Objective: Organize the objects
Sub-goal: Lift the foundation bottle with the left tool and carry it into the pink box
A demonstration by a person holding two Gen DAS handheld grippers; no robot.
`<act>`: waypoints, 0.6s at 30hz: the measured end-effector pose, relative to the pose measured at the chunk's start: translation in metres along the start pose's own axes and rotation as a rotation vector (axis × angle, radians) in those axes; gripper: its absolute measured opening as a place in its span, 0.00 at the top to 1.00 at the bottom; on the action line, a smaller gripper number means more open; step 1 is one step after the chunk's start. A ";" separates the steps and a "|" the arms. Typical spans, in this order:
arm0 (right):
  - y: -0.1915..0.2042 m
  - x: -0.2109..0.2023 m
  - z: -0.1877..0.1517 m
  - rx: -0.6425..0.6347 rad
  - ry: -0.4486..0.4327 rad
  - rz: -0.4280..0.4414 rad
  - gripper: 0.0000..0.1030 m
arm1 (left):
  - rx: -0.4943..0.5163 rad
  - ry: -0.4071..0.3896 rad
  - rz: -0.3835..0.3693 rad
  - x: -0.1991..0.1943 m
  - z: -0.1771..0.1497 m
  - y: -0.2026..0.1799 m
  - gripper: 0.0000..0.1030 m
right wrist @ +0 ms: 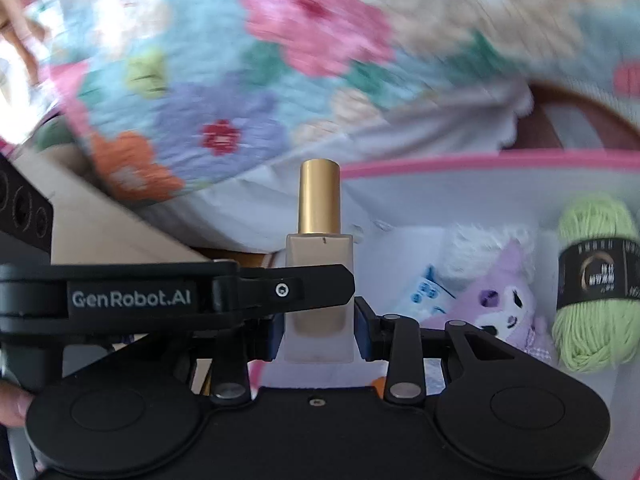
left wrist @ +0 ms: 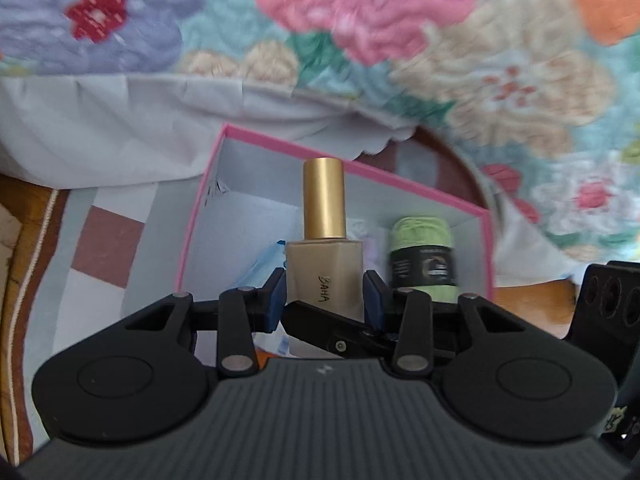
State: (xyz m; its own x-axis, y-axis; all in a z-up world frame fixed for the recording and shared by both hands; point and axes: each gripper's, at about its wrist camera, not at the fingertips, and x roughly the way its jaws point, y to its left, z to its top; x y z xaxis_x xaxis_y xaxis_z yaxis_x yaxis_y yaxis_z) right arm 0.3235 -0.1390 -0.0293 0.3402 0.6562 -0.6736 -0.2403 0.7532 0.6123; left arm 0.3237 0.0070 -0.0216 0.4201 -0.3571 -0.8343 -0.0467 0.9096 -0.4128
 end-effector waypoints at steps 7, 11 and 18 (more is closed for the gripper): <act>-0.036 0.026 0.009 0.048 0.064 -0.052 0.61 | -0.043 0.088 0.001 0.057 0.012 0.007 0.61; -0.043 0.041 0.012 0.053 0.100 -0.057 0.61 | -0.059 0.092 0.025 0.070 0.009 0.012 0.61; -0.029 0.061 0.011 -0.042 0.135 -0.173 0.57 | -0.094 0.118 0.048 0.090 0.010 0.021 0.61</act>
State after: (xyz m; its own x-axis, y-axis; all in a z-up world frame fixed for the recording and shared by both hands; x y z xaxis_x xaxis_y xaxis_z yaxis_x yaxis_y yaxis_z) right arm 0.3610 -0.1216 -0.0840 0.2555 0.5151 -0.8182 -0.2274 0.8545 0.4670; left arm 0.3694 -0.0040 -0.1020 0.3065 -0.3409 -0.8887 -0.1515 0.9043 -0.3991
